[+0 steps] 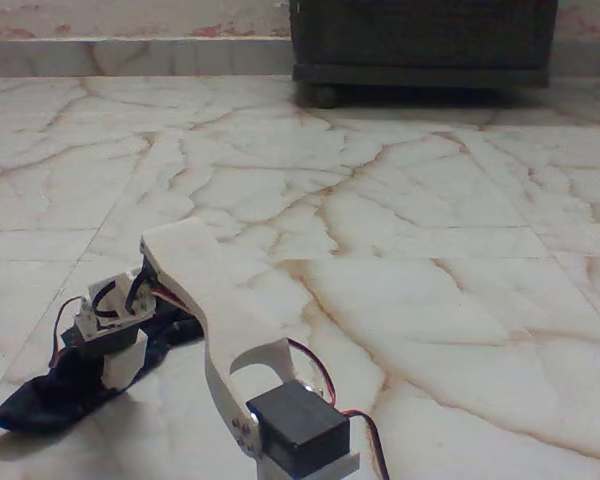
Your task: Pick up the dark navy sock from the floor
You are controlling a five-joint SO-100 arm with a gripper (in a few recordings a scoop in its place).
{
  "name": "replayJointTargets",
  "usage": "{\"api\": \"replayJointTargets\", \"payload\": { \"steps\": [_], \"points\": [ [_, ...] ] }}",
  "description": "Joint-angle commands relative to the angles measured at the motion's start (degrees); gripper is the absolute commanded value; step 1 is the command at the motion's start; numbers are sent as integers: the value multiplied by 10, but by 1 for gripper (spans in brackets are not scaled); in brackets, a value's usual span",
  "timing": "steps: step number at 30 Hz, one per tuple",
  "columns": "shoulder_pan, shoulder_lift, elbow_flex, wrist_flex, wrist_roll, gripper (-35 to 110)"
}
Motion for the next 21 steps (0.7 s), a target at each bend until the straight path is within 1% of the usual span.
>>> {"api": "replayJointTargets", "payload": {
  "steps": [1, 6, 8, 13, 15, 21],
  "points": [
    [-13, -3, -33, -9, -10, 12],
    [-26, -51, -76, -24, -27, 11],
    [-32, -64, -79, -32, -53, 10],
    [-30, -65, -76, -44, -78, 7],
    [-18, -66, -74, -65, -50, 3],
    [-17, -68, -68, -65, -48, 2]
  ]
}}
